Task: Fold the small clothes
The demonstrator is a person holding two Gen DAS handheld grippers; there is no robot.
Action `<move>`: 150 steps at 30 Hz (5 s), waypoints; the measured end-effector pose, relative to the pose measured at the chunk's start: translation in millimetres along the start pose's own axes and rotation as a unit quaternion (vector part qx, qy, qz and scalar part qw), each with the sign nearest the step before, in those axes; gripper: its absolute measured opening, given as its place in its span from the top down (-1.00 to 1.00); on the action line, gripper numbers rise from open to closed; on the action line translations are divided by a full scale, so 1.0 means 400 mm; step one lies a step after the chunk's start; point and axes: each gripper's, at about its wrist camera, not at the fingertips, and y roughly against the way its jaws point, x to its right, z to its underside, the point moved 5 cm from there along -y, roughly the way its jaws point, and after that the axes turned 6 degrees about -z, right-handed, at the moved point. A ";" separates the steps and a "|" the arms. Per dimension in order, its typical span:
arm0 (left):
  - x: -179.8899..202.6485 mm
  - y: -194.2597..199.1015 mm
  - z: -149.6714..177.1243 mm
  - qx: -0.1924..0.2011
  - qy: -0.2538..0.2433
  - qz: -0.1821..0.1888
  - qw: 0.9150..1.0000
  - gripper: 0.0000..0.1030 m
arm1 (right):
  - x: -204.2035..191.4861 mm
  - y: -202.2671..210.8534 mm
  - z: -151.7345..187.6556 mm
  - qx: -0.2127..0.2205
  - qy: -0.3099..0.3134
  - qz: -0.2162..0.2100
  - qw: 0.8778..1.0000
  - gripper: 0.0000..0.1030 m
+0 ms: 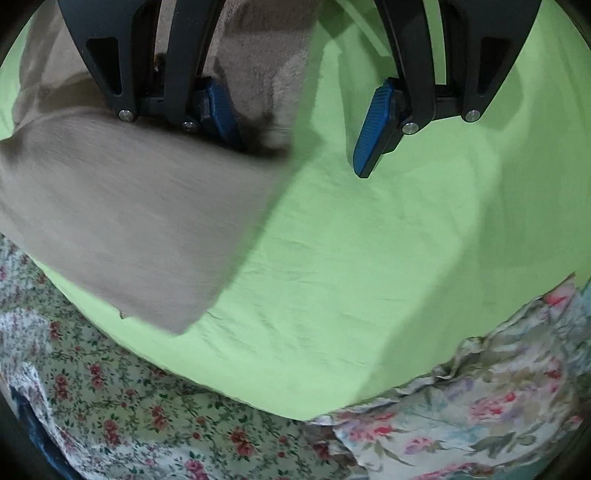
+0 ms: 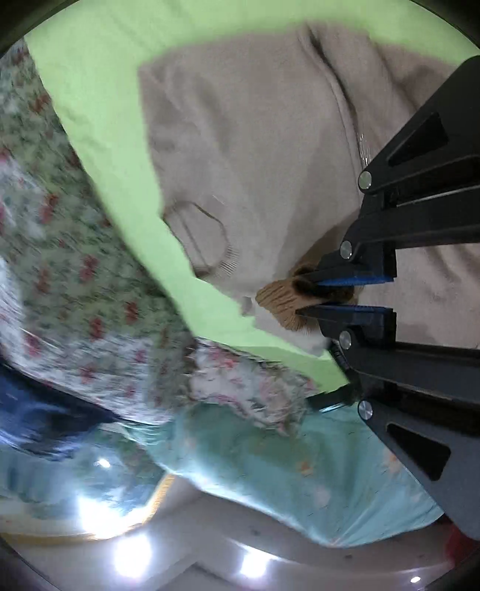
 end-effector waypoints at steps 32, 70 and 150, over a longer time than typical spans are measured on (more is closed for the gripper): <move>-0.054 0.025 0.068 0.059 0.078 0.070 0.993 -0.35 | -0.155 -0.884 0.106 -0.389 0.066 -0.005 0.919 -0.61; -0.003 0.032 -0.058 0.029 -0.017 0.027 0.999 -0.41 | 0.195 -0.039 0.041 0.004 0.047 0.194 0.980 -0.23; -0.068 0.373 0.709 -0.103 -0.098 0.337 0.931 -0.35 | 0.153 0.273 0.688 -0.071 0.002 0.025 0.997 0.11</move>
